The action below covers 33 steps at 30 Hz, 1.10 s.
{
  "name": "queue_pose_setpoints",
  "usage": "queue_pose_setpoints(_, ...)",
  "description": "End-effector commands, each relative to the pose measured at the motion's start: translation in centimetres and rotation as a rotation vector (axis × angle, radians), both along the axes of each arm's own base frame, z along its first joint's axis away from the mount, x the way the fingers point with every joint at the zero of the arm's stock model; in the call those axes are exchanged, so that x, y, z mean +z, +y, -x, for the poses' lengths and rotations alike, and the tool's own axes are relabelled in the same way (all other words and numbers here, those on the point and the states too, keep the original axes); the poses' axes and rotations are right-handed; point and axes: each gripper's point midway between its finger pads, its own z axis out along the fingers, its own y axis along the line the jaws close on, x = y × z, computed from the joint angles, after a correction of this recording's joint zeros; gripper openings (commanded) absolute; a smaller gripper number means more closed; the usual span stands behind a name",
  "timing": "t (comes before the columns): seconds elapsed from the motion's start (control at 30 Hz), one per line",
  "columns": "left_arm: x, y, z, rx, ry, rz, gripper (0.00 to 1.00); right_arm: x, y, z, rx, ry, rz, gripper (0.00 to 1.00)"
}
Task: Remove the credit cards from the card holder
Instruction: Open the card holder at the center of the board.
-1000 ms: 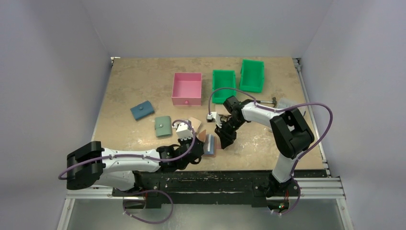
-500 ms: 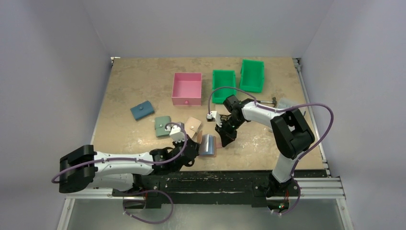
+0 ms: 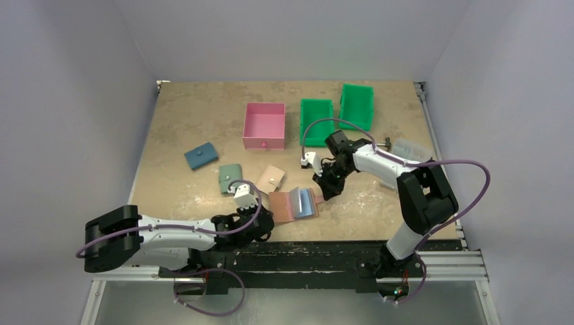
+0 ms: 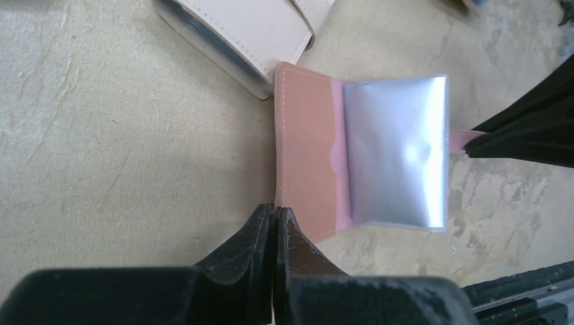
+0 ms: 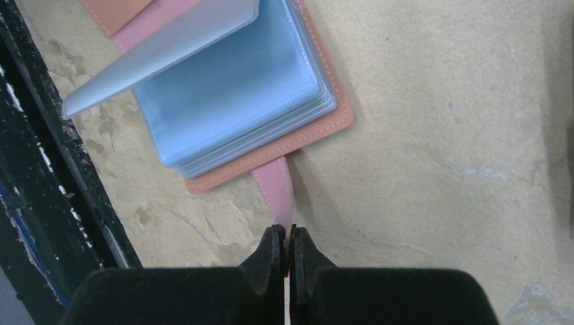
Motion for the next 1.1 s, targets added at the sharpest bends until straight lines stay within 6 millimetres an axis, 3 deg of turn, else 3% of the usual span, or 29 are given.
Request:
queue_pose_setpoints(0.0, -1.1, 0.5, -0.1, 0.017, 0.02, -0.034, 0.0, 0.3, -1.9, -0.5, -0.029, -0.067, 0.054, 0.0)
queue_pose_setpoints(0.3, -2.2, 0.4, -0.1, 0.009, 0.047, -0.126, 0.03, -0.1, -2.8, -0.5, -0.062, -0.054, 0.082, 0.0)
queue_pose_setpoints(0.47, -1.0, -0.2, -0.2, -0.027, 0.04, -0.155, 0.16, 0.9, -1.7, 0.2, -0.039, -0.027, 0.01, 0.19)
queue_pose_setpoints(0.63, 2.0, -0.2, -0.2, -0.082, -0.005, -0.156, 0.3, 1.9, -0.9, 0.6, -0.02, -0.013, -0.046, 0.33)
queue_pose_setpoints(0.83, 6.8, -0.8, 0.5, -0.188, -0.1, -0.033, 0.59, 4.0, 0.1, 0.6, -0.008, -0.046, -0.13, 0.49)
queue_pose_setpoints(0.97, 10.1, -2.5, 1.0, -0.282, -0.176, 0.086, 0.73, 5.3, 0.2, 0.3, -0.012, -0.076, -0.172, 0.56)
queue_pose_setpoints(1.07, 11.4, -4.4, 1.2, -0.36, -0.207, 0.096, 0.77, 6.4, 0.1, 0.2, -0.013, -0.09, -0.208, 0.62)
